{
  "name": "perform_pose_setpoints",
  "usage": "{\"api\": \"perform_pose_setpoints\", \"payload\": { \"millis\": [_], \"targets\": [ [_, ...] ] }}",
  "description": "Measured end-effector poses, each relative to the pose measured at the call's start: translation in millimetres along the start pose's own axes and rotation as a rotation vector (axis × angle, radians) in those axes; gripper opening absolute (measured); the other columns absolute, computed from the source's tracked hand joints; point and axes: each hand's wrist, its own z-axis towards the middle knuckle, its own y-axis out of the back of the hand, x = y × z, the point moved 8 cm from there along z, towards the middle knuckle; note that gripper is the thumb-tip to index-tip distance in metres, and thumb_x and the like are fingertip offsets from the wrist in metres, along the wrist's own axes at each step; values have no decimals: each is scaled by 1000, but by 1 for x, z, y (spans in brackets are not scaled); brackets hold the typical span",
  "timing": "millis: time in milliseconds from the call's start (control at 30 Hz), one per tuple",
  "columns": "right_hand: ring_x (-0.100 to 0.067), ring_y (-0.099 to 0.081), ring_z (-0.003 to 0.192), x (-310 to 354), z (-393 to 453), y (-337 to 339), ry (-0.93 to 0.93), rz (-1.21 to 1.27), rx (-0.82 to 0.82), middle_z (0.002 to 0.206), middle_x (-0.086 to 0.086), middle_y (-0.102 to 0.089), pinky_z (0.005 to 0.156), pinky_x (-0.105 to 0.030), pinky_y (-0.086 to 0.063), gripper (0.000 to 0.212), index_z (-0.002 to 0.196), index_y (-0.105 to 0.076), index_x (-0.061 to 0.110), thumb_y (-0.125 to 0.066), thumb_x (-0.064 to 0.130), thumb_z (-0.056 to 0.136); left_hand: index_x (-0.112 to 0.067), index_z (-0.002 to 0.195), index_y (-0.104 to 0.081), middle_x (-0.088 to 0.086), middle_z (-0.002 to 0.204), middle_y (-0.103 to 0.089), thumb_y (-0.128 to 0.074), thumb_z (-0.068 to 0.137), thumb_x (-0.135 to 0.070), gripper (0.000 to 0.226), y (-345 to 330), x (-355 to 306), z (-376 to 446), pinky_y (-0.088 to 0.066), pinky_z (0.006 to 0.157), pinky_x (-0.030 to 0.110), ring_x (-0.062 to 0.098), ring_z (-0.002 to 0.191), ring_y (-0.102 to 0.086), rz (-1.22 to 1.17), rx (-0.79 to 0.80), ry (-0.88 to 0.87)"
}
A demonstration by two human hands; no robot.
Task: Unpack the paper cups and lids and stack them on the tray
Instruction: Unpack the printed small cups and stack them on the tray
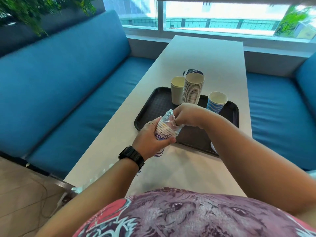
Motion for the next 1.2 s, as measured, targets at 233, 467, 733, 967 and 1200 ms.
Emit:
{"api": "perform_pose_setpoints", "payload": {
  "millis": [233,467,733,967,1200],
  "targets": [
    [-22,-57,81,-12,-1,-14,-31,402,110,86,-16,-68,77,-39,-45,24,78,-72,7,-62,24,63,-23,154,-31,-5,132,-52,-81,70,-54,102,5,-1,-4,-46,103,29,10,119,-52,148,-5,50],
    [-24,-65,86,-3,-10,-27,-16,340,144,90,-10,-72,85,-40,-52,13,82,-73,11,-78,21,76,-25,157,-16,0,147,-42,-83,74,-43,108,3,-13,-5,-33,98,18,12,129,-45,162,26,53],
    [-32,-69,100,-22,0,-10,-40,623,26,96,-13,-74,97,-49,-51,21,93,-74,2,-78,15,77,-36,156,-4,3,149,-39,-84,68,-52,119,9,-6,-7,-46,106,43,20,131,-47,162,33,100],
    [-25,-68,93,-35,3,-6,-26,750,-17,97,-15,-74,88,-38,-51,23,96,-73,-3,-77,12,80,-36,156,0,-6,134,-57,-80,57,-69,131,6,12,-5,-52,98,37,11,112,-60,190,116,157],
    [-24,-67,98,-45,7,0,-39,753,-69,97,-12,-74,94,-43,-50,22,96,-75,3,-76,18,81,-25,158,-15,-4,132,-60,-88,67,-43,118,7,17,-2,-43,92,17,7,111,-58,183,113,193]
  ]
}}
